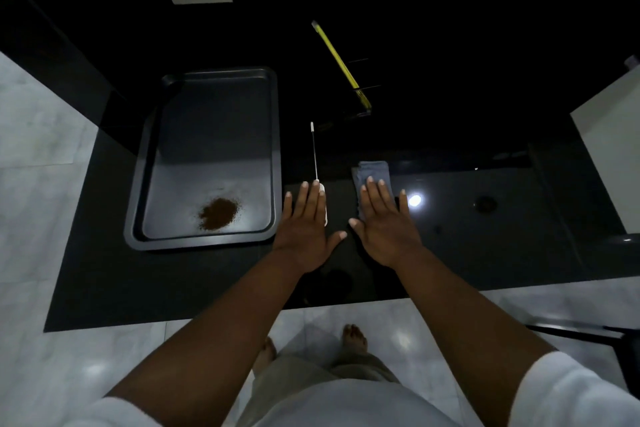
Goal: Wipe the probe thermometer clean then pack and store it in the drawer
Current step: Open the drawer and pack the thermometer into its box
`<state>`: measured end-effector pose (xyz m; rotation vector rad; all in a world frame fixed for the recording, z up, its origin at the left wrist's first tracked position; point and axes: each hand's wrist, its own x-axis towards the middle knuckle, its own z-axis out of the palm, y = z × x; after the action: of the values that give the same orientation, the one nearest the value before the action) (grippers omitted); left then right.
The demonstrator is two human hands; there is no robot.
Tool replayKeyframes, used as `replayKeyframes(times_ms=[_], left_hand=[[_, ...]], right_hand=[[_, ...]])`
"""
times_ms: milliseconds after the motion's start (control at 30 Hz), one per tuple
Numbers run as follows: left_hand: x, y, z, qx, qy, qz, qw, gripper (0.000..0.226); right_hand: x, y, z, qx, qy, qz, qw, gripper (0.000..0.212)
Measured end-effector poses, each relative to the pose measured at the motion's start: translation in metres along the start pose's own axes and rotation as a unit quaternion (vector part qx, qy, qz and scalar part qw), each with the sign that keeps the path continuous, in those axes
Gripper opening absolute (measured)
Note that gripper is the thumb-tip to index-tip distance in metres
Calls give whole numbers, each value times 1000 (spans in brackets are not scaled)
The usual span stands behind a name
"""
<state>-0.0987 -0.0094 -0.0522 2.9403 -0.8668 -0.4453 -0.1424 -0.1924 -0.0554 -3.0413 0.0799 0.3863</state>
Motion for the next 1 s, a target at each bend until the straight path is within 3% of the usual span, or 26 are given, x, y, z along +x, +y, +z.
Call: replayKeyframes(times_ms=[167, 300, 400, 467, 500, 600, 700, 767, 800, 833, 867, 900, 1000], left_hand=[[-6, -2, -1, -44, 33, 7, 998, 90], [-35, -8, -7, -74, 62, 33, 995, 83], [-75, -19, -4, -82, 56, 53, 994, 79], [-103, -30, 6, -87, 28, 56, 994, 77], [-116, -37, 11, -86, 15, 55, 995, 75], [-148, -59, 26, -76, -11, 34, 996, 74], [-169, -90, 32, -46, -17, 14, 999, 73], [-178, -112, 35, -22, -29, 11, 999, 74], [-181, -121, 37, -4, -38, 19, 999, 74], [-184, -128, 38, 15, -50, 33, 998, 75], [-185, -134, 39, 31, -62, 49, 996, 76], [-187, -138, 40, 40, -70, 64, 995, 77], [-186, -144, 43, 48, -71, 83, 993, 76]], right_hand=[[-2, -4, -6, 21, 0, 9, 1000, 73], [-34, -29, -34, 139, 109, -55, 983, 68], [-87, -60, -49, 254, 80, -96, 959, 54], [-120, -76, -41, 268, 62, -127, 953, 43], [-133, -84, -36, 275, 25, -142, 951, 41], [-156, -101, 5, 301, -186, -107, 929, 39], [-158, -114, 75, 320, -266, 37, 909, 23], [-147, -117, 131, 393, -312, 158, 850, 23], [-138, -126, 135, 473, -311, 235, 790, 24], [-129, -135, 133, 556, -306, 312, 707, 24], [-118, -145, 133, 621, -296, 372, 623, 24], [-107, -154, 131, 668, -273, 405, 562, 25], [-73, -182, 128, 756, -182, 422, 465, 20]])
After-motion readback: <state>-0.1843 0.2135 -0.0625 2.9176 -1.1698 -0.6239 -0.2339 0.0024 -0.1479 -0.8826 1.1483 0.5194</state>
